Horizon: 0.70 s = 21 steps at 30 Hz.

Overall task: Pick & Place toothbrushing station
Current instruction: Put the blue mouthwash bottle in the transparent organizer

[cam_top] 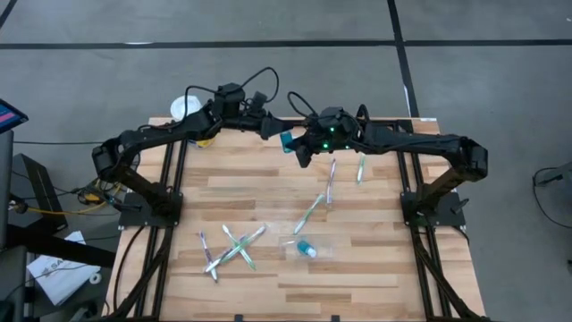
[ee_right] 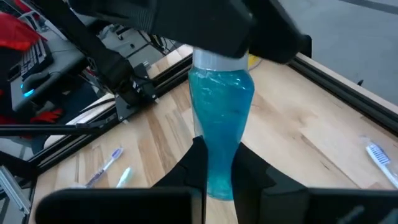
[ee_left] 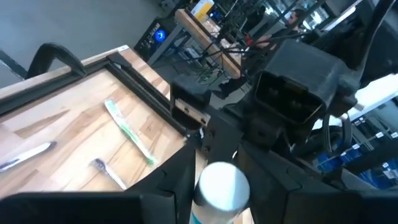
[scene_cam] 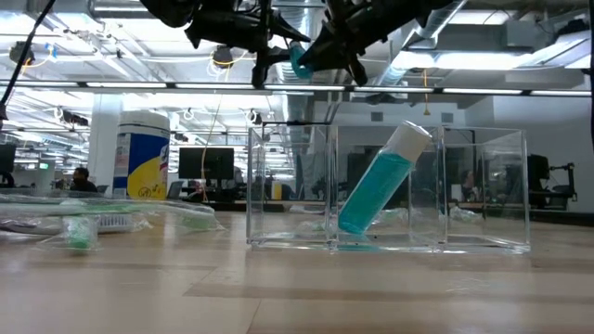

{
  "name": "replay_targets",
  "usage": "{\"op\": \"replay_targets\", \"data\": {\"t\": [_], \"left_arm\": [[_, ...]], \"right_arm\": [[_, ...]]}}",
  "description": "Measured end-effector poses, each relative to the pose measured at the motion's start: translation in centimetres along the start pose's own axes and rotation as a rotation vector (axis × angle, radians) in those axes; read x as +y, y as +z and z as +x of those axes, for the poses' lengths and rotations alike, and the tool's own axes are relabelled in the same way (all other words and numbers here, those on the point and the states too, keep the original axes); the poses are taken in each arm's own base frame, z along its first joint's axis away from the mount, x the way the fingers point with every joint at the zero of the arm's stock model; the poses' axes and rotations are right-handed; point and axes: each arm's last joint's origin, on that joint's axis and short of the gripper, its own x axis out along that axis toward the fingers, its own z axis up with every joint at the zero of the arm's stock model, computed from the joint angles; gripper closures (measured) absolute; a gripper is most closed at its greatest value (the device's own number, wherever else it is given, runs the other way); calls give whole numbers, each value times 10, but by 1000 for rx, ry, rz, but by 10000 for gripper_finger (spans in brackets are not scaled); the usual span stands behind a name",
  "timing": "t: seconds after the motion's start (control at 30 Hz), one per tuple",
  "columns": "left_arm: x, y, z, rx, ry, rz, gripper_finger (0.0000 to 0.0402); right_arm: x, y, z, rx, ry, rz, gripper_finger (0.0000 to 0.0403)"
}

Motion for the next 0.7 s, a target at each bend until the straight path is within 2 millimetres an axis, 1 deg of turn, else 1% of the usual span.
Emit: {"op": "replay_targets", "data": {"t": [0.13, 0.3, 0.4, 0.5, 0.57, 0.63, 0.7], "left_arm": [[0, 0, 0, 5, 0, 4, 277], [1, 0, 0, 3, 3, 23, 277], [2, 2, -1, -6, 7, 27, 288], [2, 2, -2, -6, 10, 43, 311], [3, 3, -2, -8, 12, 68, 312], [3, 3, -2, -9, 11, 76, 312], [3, 3, -3, -7, 11, 93, 312]], "right_arm": [[-3, 2, 0, -14, -5, 4, 371], [-8, 7, -1, -36, 2, 11, 371], [-9, 9, -1, -50, 10, 15, 371], [-10, 9, -1, -47, 20, 21, 371], [-10, 10, -1, -51, 23, 19, 371], [-9, 10, -1, -54, 29, 16, 362], [-11, 11, -4, -40, 53, 26, 335]]}}
